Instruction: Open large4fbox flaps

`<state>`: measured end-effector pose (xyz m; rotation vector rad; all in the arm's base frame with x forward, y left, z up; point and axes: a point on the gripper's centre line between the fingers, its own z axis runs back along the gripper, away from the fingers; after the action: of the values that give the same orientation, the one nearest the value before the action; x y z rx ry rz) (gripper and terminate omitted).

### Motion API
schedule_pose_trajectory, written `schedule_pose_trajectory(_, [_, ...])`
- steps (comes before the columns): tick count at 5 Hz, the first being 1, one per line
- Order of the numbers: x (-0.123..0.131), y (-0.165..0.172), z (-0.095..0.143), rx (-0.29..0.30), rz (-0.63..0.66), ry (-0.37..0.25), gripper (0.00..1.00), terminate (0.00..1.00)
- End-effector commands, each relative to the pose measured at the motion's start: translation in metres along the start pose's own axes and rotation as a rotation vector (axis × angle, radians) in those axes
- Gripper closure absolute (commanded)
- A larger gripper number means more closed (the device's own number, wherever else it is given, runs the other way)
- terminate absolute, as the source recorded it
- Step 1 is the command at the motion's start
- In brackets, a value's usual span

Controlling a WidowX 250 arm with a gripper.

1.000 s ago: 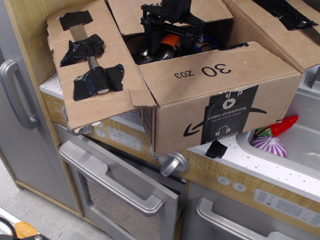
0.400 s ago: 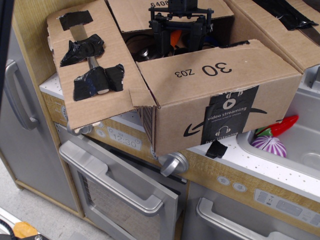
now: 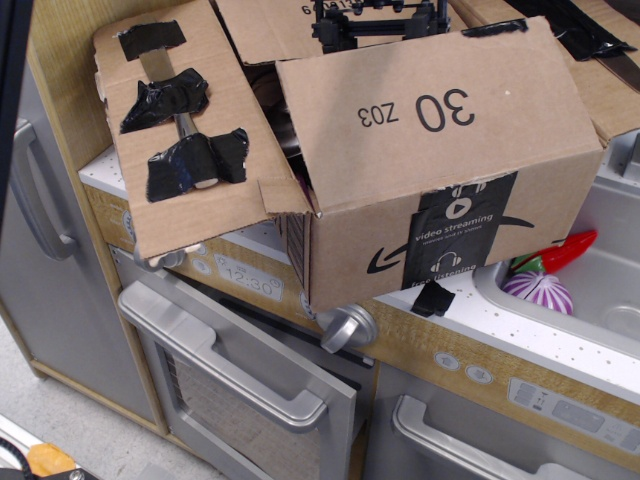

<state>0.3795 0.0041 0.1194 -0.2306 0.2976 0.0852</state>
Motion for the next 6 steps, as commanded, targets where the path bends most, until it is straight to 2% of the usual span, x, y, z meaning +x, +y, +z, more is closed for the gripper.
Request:
schedule_pose_trajectory(1, [-0.036, -0.035, 0.038, 0.004, -0.003, -0.111, 0.00, 0.00])
schedule_pose_trajectory(3, [-0.068, -0.075, 0.042, 0.022, 0.036, -0.171, 0.00, 0.00])
schedule_pose_trajectory(4, [-0.084, -0.093, 0.034, 0.036, 0.043, -0.211, 0.00, 0.00])
schedule_pose_trajectory(5, [-0.097, -0.102, 0.021, 0.070, 0.054, -0.239, 0.00, 0.00])
schedule_pose_trajectory(6, [-0.105, -0.104, -0.004, 0.096, 0.060, -0.290, 0.00, 0.00])
